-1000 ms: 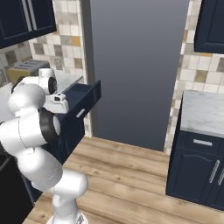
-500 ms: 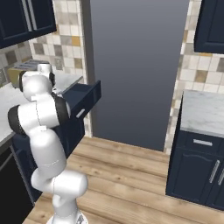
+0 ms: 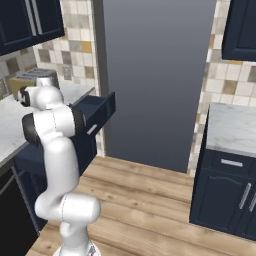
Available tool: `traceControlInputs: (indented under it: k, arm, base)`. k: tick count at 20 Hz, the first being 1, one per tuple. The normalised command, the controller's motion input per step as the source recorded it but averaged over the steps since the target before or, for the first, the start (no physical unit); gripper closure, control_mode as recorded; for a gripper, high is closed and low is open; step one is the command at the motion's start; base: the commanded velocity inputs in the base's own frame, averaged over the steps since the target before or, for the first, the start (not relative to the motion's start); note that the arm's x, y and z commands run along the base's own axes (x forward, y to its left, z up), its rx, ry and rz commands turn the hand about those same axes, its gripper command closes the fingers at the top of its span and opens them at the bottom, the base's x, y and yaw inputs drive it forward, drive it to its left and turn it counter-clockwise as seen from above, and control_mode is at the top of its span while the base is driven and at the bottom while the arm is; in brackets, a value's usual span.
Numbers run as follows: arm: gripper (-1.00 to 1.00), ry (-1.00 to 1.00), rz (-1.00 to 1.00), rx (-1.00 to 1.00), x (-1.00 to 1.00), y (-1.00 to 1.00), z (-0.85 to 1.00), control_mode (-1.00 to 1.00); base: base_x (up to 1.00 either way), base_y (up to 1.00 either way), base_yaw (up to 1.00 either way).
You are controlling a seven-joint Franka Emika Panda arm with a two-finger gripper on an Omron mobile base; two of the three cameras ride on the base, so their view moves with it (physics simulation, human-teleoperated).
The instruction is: Pick up the metallic utensils from the counter and place them in the open drawer. Make sure not to pick up any wooden utensils.
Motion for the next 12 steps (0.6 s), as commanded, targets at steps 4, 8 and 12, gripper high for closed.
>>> traceControlInputs:
  k: [4,8,12]
  arm:
    - [1.0,-0.25,-0.1,-0.01,0.22,0.06,-0.57,-1.0]
    - [1.0,-0.25,-0.04,0.0,0.08,-0.18,-0.62,-1.0]
    - [1.0,-0.12,0.0,0.0,0.02,-0.21,-0.59,-1.0]
  base:
    - [0.0,0.0,0.0]
    - [0.0,0.0,0.0]
    - [0.0,0.0,0.0]
